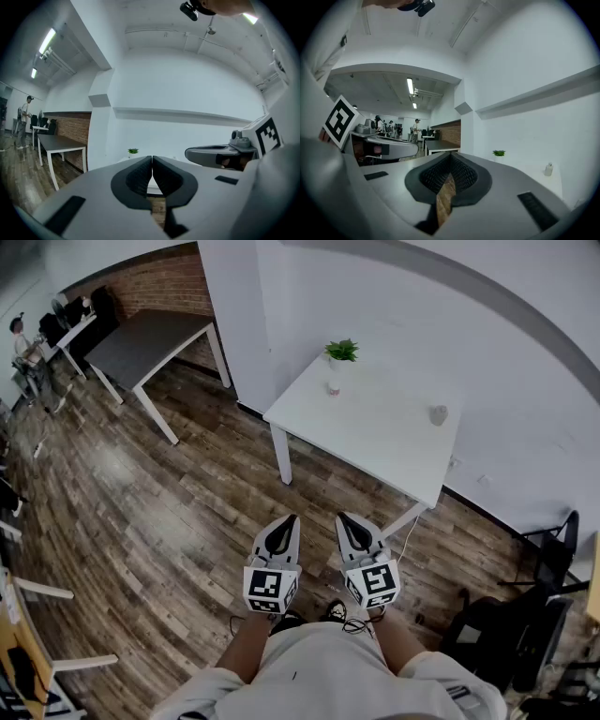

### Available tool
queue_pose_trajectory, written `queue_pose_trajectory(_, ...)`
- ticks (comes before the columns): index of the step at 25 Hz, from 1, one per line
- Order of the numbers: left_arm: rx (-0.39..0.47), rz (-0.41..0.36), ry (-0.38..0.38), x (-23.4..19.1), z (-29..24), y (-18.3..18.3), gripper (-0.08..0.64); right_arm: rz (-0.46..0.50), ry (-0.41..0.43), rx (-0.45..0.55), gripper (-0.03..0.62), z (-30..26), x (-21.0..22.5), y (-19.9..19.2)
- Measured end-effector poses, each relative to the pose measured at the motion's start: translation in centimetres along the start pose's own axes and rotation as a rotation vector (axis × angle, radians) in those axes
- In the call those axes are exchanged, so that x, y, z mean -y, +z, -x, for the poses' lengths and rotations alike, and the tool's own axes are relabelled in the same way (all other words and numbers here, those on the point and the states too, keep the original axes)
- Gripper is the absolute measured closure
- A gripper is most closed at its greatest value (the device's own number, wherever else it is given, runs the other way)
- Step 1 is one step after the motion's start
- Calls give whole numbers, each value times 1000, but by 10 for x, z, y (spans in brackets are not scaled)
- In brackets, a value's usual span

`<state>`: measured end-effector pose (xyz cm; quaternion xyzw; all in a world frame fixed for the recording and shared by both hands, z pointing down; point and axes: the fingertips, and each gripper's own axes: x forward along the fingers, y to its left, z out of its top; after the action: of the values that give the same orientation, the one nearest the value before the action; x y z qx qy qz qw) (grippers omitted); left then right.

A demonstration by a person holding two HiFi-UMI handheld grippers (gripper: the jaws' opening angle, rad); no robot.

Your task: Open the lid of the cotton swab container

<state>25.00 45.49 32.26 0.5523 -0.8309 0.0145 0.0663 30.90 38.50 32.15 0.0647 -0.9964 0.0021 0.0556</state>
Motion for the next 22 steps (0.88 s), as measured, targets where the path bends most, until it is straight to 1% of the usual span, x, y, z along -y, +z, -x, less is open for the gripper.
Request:
queue_pose_trajectory(5, -30, 31, -27, 2, 19, -16, 538, 7, 41, -45, 595, 5, -25, -19)
queue_pose_trajectory(9, -58, 62, -37, -10, 38, -32, 538, -7, 37, -59, 595, 5, -48, -30)
queue_pose_trajectory(10, -63, 67, -49, -12, 41, -35, 538, -9, 33, -59, 594, 4, -51, -31)
queue_pose_trajectory(12, -79, 68, -100, -12, 43, -42, 537, -11, 21, -63, 594, 1, -54, -34)
queue_pose_trajectory(14, -93, 52, -147, -9, 46, -48, 537, -7, 20, -74, 594, -2, -58, -38)
queue_pose_trajectory(16, -95, 47, -166, -10, 52, -54, 537, -2, 18, -85, 594, -2, -64, -43)
queue_pose_trajectory(18, -109, 62, -174, -16, 56, -63, 537, -3, 7, -95, 594, -3, -72, -48)
queue_pose_trajectory(22, -151, 82, -207, -23, 44, -75, 537, -9, -5, -132, 594, -14, -73, -55)
